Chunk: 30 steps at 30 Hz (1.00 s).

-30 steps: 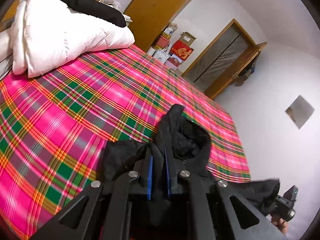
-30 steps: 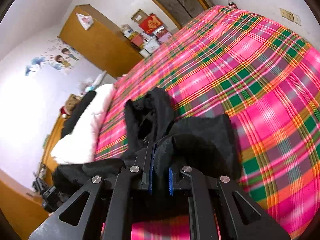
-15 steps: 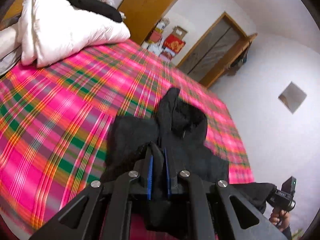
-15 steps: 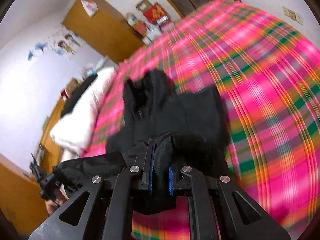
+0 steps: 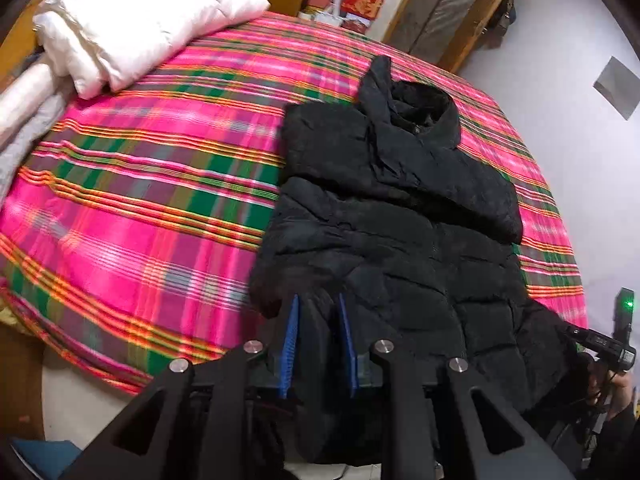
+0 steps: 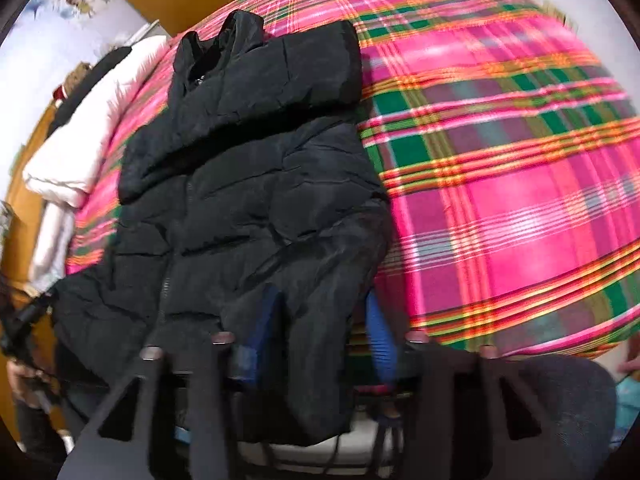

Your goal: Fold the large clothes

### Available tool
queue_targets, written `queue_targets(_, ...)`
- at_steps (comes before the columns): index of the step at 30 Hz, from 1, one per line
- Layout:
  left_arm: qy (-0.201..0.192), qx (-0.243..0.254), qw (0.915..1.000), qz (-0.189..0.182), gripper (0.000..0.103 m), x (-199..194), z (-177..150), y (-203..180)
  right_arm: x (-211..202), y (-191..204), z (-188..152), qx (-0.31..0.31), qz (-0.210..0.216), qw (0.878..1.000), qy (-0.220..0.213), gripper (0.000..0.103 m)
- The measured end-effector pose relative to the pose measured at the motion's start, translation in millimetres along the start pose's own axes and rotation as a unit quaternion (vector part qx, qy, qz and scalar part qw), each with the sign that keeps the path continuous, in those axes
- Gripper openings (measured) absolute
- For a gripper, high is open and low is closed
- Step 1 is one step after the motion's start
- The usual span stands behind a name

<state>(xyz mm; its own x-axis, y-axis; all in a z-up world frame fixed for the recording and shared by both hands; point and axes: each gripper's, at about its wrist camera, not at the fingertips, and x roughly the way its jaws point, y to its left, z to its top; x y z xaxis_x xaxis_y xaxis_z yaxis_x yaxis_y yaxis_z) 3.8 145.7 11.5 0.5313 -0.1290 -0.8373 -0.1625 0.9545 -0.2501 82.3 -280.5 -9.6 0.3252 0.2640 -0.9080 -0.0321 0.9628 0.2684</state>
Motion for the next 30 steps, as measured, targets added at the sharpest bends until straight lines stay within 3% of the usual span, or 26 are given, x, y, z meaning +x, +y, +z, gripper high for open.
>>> queue_targets(3,-0.028,-0.006,0.9991,0.031,0.034,-18.7,1.7,10.8,-12.5,-6.2,0.5,0.0,-0.021,1.0,-0.022,0.058)
queue_targets(5,-0.046,-0.01,0.9984,0.031,0.034,-25.1,7.1,15.8,-18.0,-7.0,2.8,-0.001,-0.024,0.999,-0.046,0.058)
queue_targets(9,-0.062,-0.007,0.9979,0.016,0.034,-16.3,26.7,6.7,-12.9,10.7,14.5,-0.003,0.006,0.998,-0.065,0.058)
queue_targets(14,-0.067,0.022,0.9974,-0.015,0.034,17.1,60.1,-32.5,6.8,44.7,47.8,-0.035,0.023,0.996,-0.074,0.058)
queue_targets(22,-0.079,0.049,0.9935,-0.066,0.034,83.0,157.9,-92.5,40.2,86.8,142.0,-0.089,0.034,0.99,-0.102,0.058)
queue_targets(30,-0.076,0.088,0.991,-0.067,0.034,173.0,272.4,-146.7,90.2,118.9,257.6,-0.11,0.047,0.985,-0.122,0.058)
